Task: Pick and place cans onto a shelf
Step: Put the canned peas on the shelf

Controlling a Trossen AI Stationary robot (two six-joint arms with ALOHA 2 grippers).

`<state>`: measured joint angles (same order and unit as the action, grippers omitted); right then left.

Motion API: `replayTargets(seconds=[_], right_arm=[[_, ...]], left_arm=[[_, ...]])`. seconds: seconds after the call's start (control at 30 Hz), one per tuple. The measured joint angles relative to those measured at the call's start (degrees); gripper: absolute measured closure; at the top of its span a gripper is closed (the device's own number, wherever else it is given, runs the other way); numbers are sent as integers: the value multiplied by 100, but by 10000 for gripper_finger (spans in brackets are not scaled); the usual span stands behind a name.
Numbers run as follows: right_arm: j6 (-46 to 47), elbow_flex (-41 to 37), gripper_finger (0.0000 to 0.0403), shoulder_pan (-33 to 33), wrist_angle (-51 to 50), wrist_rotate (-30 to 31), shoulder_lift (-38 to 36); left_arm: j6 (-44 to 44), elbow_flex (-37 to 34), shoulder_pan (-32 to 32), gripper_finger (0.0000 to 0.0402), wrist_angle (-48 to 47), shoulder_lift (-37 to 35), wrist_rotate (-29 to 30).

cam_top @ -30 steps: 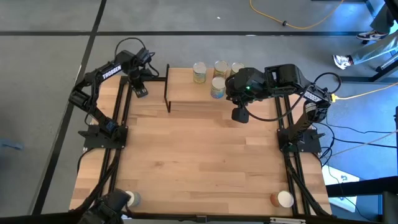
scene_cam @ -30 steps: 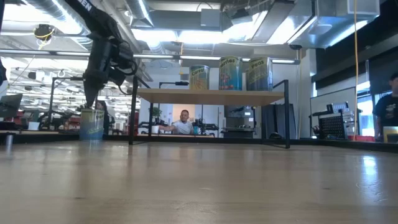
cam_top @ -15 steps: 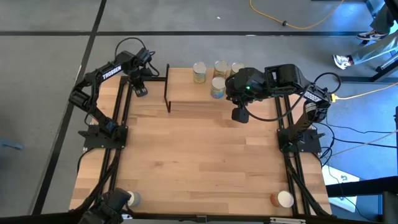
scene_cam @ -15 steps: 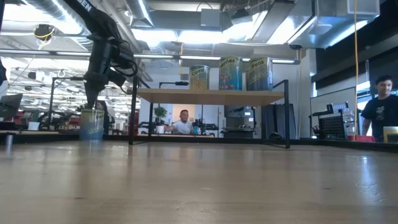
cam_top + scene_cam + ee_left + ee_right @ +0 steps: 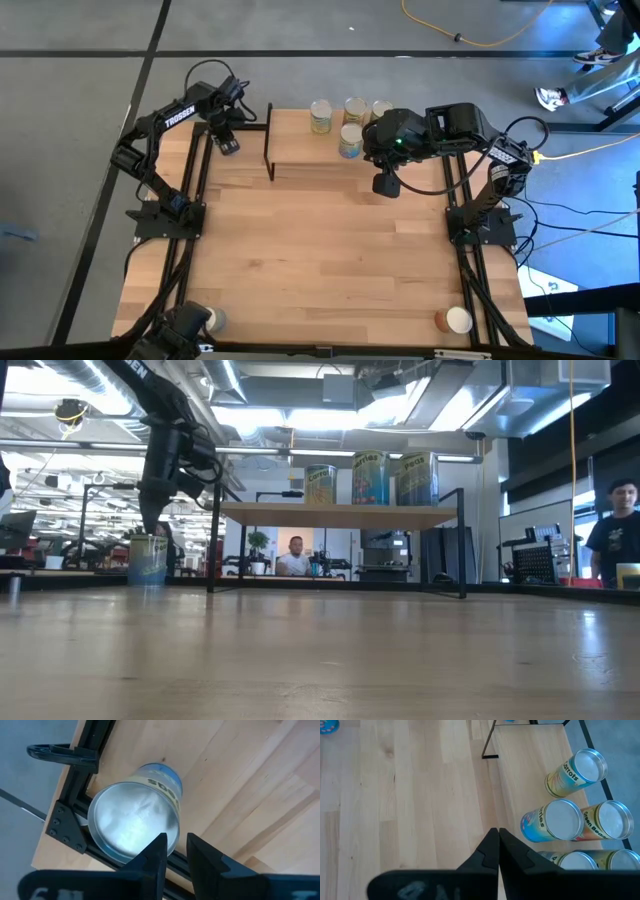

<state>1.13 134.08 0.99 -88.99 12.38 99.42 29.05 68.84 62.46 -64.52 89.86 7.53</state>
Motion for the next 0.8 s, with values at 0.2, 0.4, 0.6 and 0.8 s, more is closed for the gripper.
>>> replayTargets(seconds=[0.2, 0.4, 0.6, 0.8], right_arm=[[-6, 0, 398, 0, -2, 0, 0], [-7, 0, 398, 0, -2, 0, 0], [-9, 0, 398, 0, -1, 0, 0], [-9, 2, 398, 0, 0, 0, 0]], left_arm=[[-21, 0, 17, 335, 34, 0, -77], [-189, -212, 17, 335, 173, 0, 54], [-169, -525, 11, 335, 373, -32, 151], [-146, -540, -55, 361, 396, -20, 402]])
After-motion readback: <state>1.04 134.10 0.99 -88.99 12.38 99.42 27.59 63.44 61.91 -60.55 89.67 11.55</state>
